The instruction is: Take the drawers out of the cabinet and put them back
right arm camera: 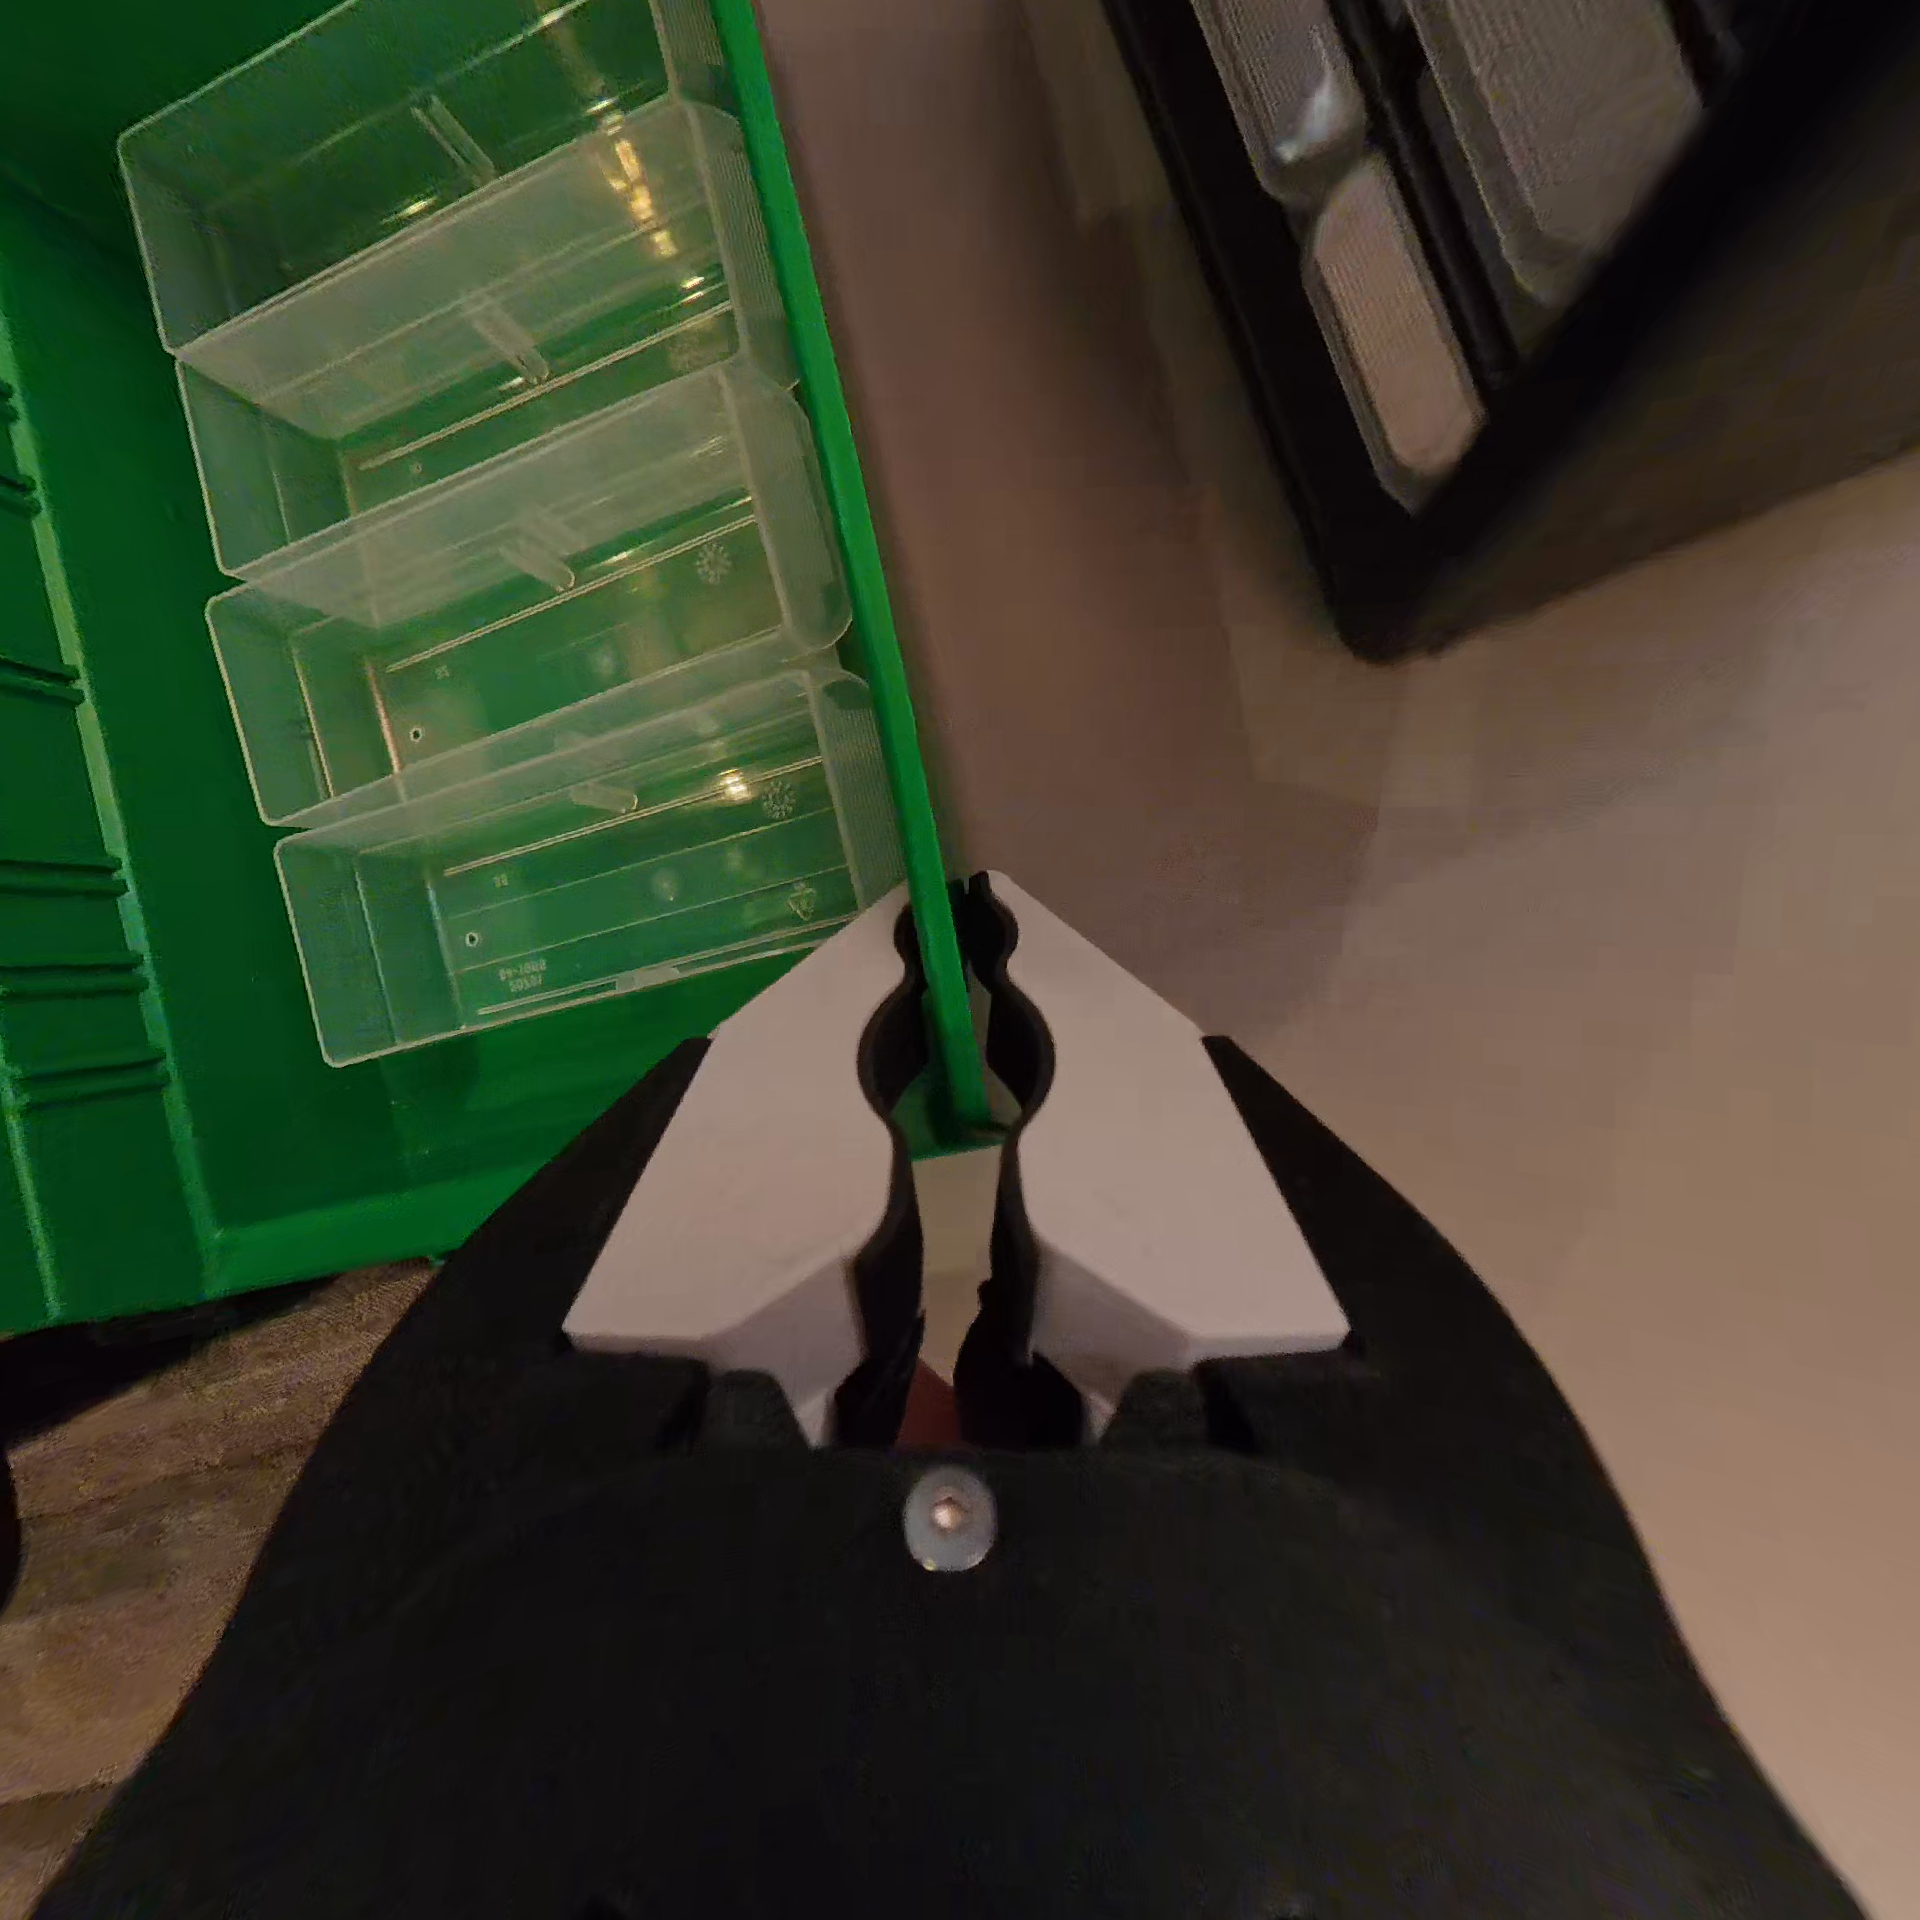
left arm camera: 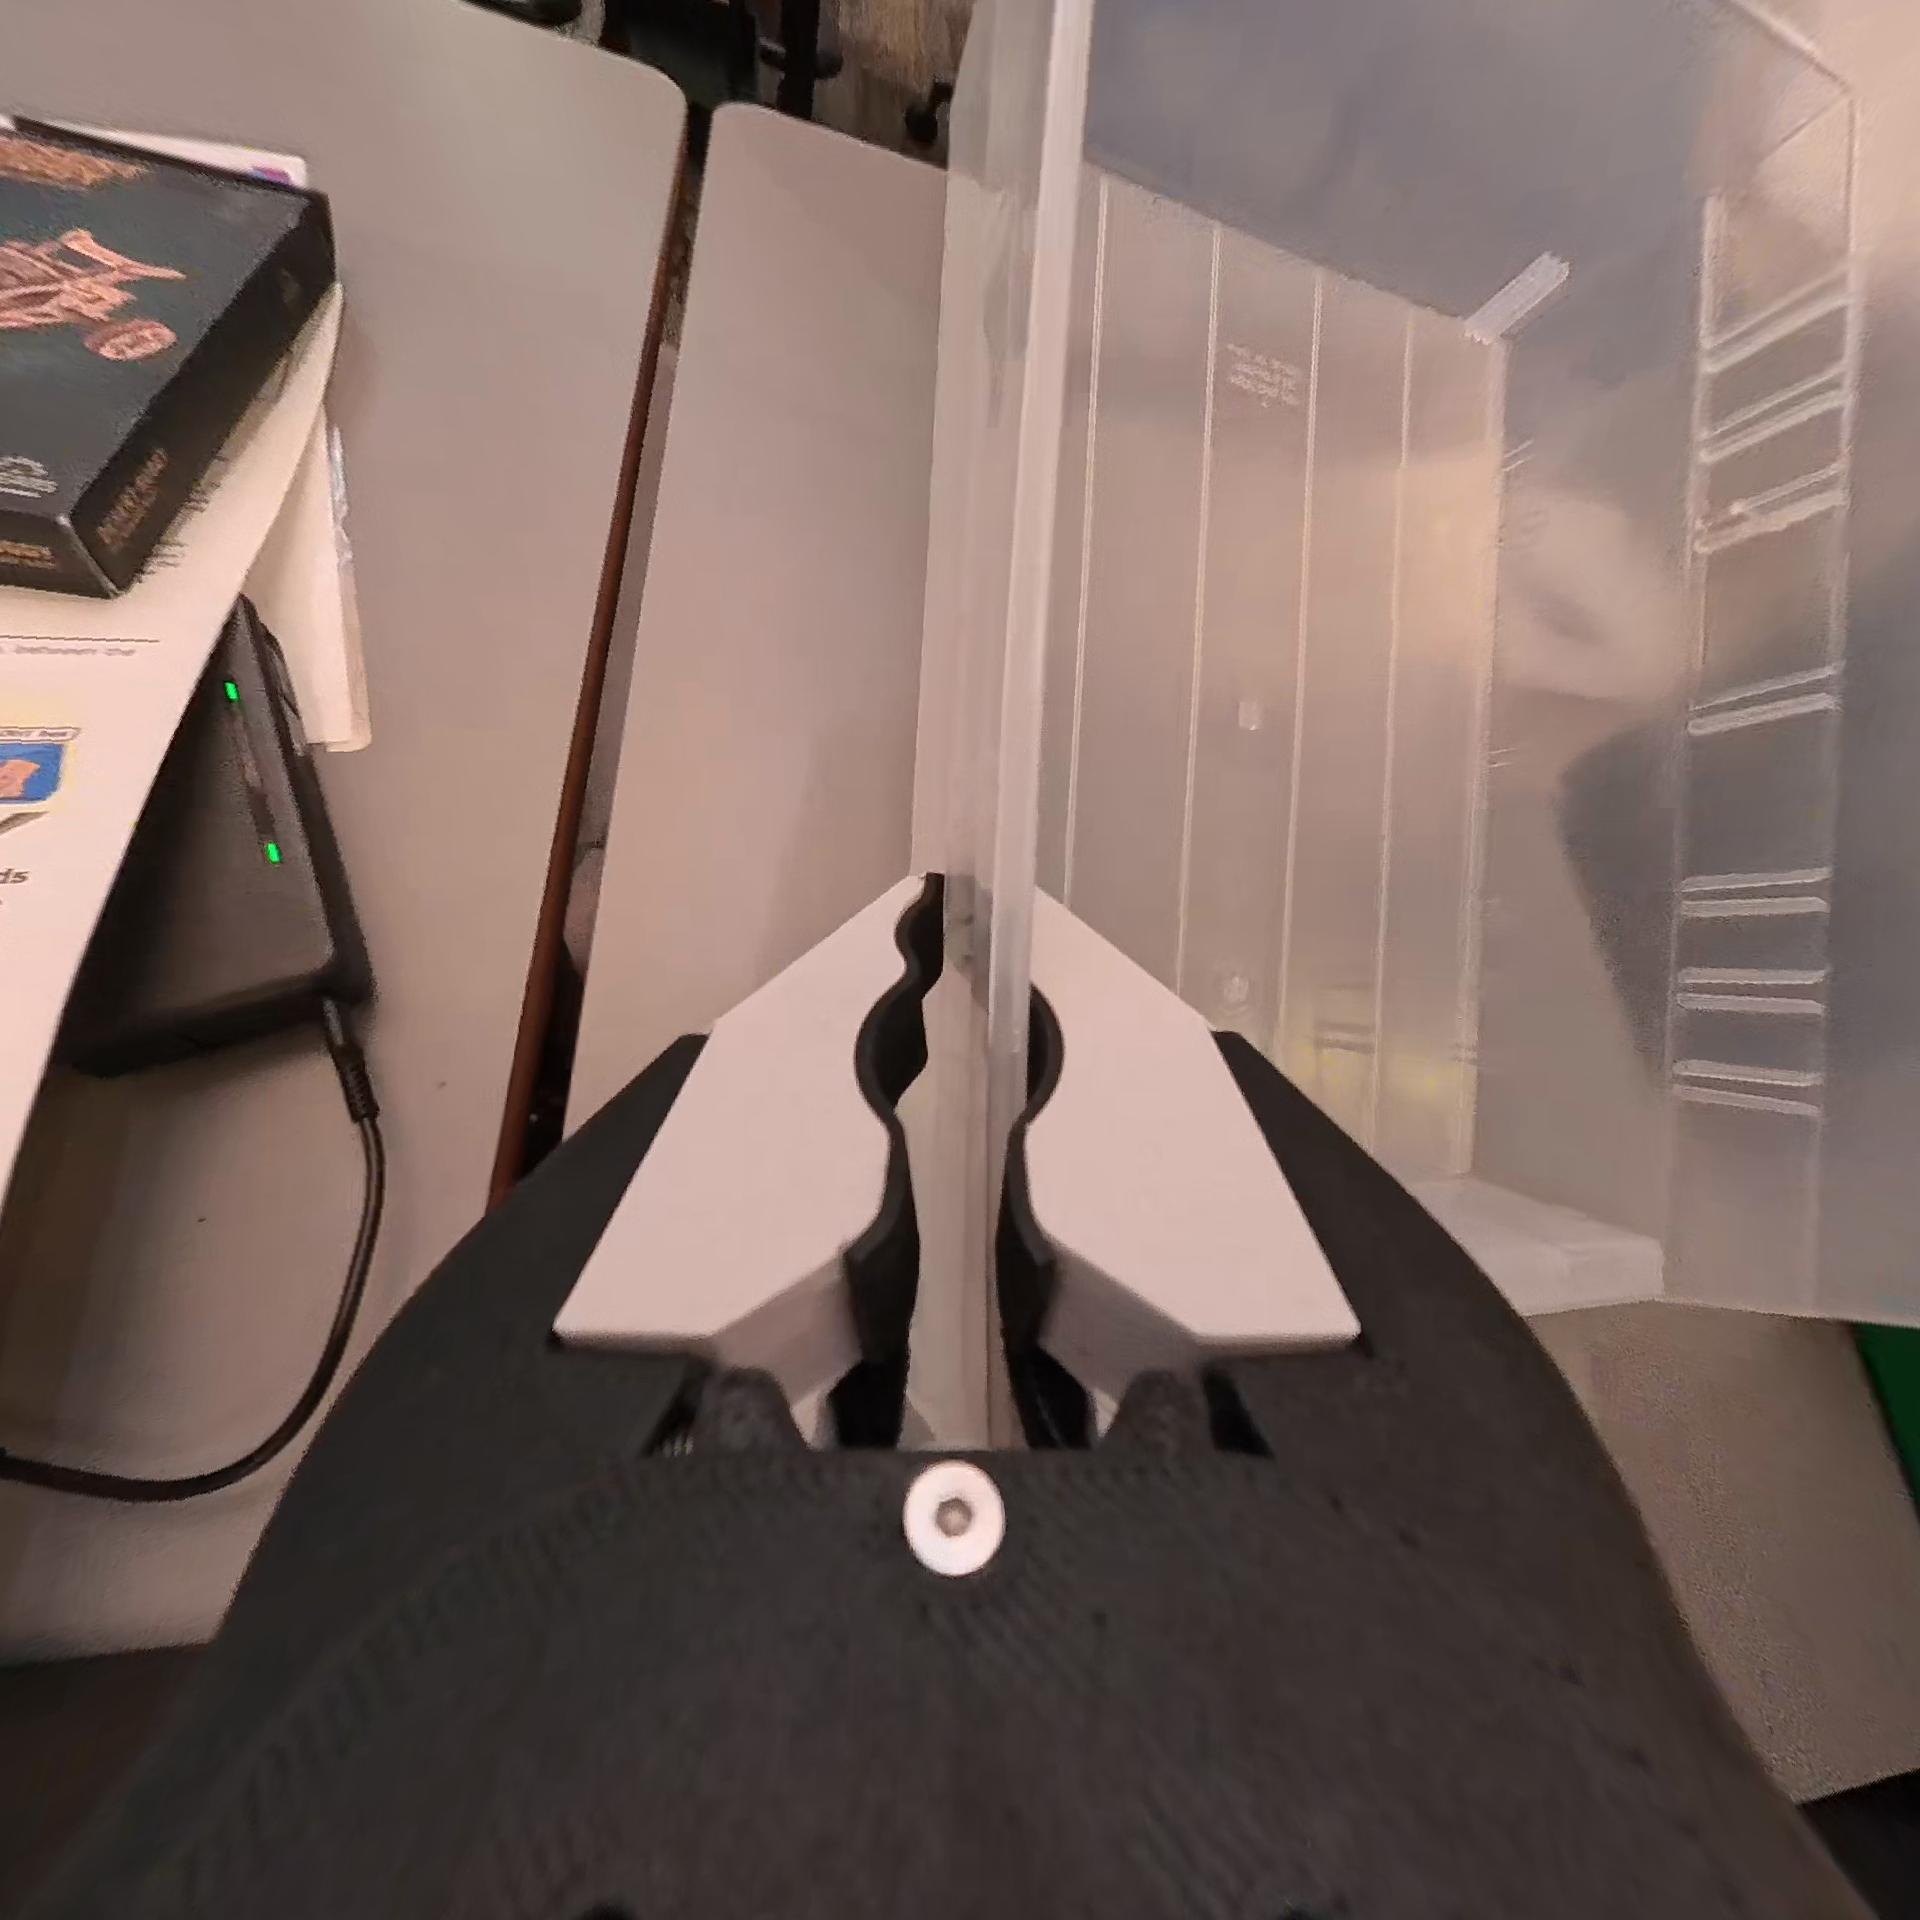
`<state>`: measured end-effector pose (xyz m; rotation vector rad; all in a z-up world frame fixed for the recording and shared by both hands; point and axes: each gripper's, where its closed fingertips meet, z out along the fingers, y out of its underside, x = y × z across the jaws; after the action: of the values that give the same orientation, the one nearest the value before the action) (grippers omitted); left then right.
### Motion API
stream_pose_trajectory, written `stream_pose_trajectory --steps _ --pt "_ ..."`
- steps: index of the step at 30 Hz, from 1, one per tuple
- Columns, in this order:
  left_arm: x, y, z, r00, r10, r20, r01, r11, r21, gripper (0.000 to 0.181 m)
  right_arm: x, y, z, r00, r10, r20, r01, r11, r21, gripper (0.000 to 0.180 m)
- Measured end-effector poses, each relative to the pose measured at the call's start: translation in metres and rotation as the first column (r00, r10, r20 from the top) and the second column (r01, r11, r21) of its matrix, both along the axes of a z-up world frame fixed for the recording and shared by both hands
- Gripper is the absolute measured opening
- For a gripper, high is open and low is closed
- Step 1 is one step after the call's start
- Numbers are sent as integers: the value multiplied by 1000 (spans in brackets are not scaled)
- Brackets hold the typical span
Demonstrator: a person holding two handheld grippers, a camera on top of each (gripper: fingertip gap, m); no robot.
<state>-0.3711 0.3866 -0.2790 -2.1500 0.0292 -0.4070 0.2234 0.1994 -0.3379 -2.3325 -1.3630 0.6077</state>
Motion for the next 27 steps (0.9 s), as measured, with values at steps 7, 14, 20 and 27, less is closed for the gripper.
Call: stream_pose_trajectory --steps 7,14,20,27 --pt "-19 -2 18 997 32 75 -36 998 57 5 -64 5 -4 996 -85 -42 84 996 -31 3" --pt "-32 -1 23 991 56 122 -66 994 82 4 -131 12 -3 961 -255 -110 256 967 -3 3" --pt "-34 1 25 989 61 135 -74 993 91 4 -181 24 1 936 -298 -187 327 934 144 37" --pt "-56 -6 46 986 117 118 -133 981 144 5 -206 -33 68 958 280 -66 -179 759 626 47"
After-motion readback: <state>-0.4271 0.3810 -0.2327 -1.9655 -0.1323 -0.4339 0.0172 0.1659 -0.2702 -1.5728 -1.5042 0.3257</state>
